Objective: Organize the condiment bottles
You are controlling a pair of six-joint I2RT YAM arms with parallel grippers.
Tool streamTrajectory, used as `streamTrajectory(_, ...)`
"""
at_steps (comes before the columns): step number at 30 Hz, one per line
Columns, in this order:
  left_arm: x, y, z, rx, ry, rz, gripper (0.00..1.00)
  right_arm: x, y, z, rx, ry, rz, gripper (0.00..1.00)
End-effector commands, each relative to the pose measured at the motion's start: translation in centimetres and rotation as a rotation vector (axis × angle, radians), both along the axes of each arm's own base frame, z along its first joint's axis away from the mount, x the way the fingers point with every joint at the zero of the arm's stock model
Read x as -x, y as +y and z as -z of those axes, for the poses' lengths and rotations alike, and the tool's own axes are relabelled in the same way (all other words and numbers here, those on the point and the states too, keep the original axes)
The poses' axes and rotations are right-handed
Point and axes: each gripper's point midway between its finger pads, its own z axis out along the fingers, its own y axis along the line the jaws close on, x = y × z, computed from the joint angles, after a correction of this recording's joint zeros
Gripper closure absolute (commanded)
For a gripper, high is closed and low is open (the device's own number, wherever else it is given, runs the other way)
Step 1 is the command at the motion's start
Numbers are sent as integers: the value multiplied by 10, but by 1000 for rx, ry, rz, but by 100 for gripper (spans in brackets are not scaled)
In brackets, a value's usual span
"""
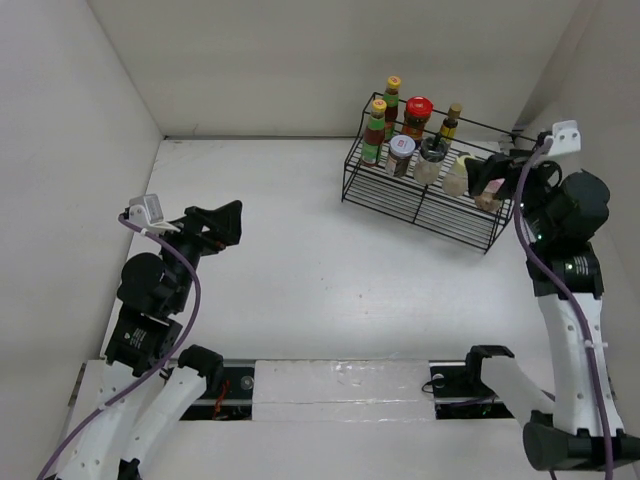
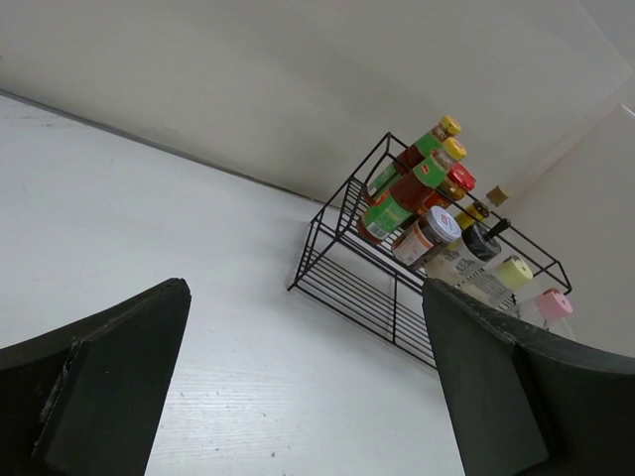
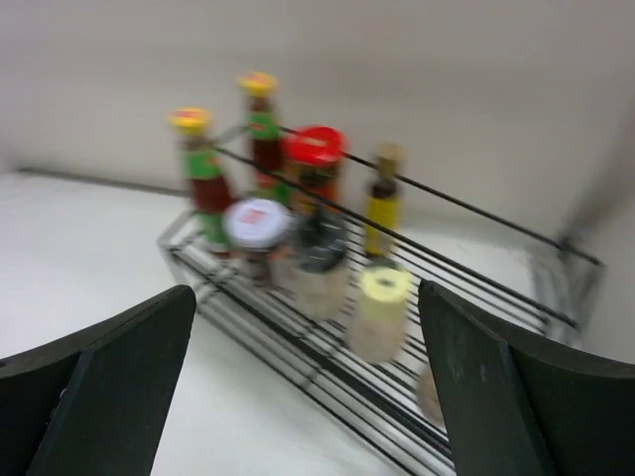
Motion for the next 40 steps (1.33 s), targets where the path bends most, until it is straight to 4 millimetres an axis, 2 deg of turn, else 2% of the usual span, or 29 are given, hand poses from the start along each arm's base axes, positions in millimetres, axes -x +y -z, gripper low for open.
streamTrajectory(1,1,-1,-15,-2,-40,8,0,21,72,-4,25,-68,-351,1)
streamTrajectory(2,0,2,-17,1,-48,-2,0,25,87,4,48,-66,-424,1)
streamTrajectory(3,0,2,-17,2,-48,-2,0,37,114,10,58,-66,-556,1)
streamTrajectory(5,0,2,-17,2,-48,-2,0,52,140,31,96,-49,-691,1)
streamTrajectory(7,-1,1,-15,1,-47,-2,0,78,175,47,114,-37,-871,1)
streamTrajectory(8,-1,1,-15,1,-47,-2,0,83,186,66,125,-4,-923,1)
streamTrajectory(10,-1,1,-15,1,-47,-2,0,94,206,85,121,24,-1009,1)
streamTrajectory(11,-1,1,-15,1,-47,-2,0,108,225,105,121,64,-1083,1)
streamTrajectory(13,-3,2,-13,2,-47,-11,0,113,249,133,134,123,-1148,1)
streamTrajectory(14,-5,1,-10,-2,-37,-11,0,121,271,162,150,190,-1192,1)
streamTrajectory(15,-5,1,-10,-2,-37,-11,0,124,279,180,165,241,-1199,1)
streamTrajectory(17,-8,0,-8,3,-26,-10,0,128,303,204,202,278,-1206,1)
streamTrajectory(19,-8,0,-8,4,-26,-10,0,125,319,243,231,370,-1195,1)
streamTrajectory(22,-8,0,-8,4,-26,-10,0,126,334,271,265,412,-1192,1)
streamTrajectory(25,-9,0,-4,-9,-20,-11,0,122,344,266,263,383,-1174,1)
streamTrajectory(29,-8,-1,-4,-19,-21,-2,0,114,345,260,255,367,-1136,1)
streamTrajectory(35,-5,-8,-8,-30,-34,37,0,116,350,270,245,396,-1140,1)
streamTrajectory(39,-5,-7,-10,-35,-45,36,0,120,353,271,245,400,-1139,1)
streamTrajectory(40,-5,-7,-10,-35,-45,36,0,119,352,263,240,380,-1129,1)
